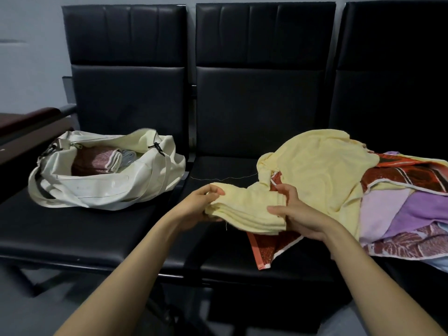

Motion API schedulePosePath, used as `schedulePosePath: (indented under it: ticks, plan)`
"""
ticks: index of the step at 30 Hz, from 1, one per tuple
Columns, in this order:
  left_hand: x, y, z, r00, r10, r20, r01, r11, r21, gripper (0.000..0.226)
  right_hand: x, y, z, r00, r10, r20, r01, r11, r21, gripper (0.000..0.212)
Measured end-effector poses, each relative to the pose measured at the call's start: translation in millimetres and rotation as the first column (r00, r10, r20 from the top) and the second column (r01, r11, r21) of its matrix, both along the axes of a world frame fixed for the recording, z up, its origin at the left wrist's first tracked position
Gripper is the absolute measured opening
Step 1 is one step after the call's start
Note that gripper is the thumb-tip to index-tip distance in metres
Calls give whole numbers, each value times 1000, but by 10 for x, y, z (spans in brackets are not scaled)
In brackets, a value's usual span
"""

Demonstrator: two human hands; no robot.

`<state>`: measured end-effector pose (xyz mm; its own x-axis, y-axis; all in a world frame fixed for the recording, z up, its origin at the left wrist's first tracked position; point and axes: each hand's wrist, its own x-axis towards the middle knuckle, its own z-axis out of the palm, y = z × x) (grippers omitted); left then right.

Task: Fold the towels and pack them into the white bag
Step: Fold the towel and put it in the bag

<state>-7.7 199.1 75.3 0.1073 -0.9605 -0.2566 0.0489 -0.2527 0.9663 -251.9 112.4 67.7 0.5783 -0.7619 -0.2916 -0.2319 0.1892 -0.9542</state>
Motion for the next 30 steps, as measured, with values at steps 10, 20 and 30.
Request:
schedulePosePath:
  ticks: [10, 20, 30]
  plan:
    - [951, 38, 438, 972, 142, 185, -121, 985, -123, 35, 1012, -122, 569, 962, 182, -202, -251, 883, -397, 18]
    - [2869, 103, 591, 750, 434, 499, -356, 901, -248, 35, 3460, -351, 855, 936, 236, -262, -349, 720, -600, 42]
    - [3847, -108, 142, -15, 75, 997, -339, 938, -75, 42, 4858, -371, 221, 853, 228, -470, -486, 675, -555, 51]
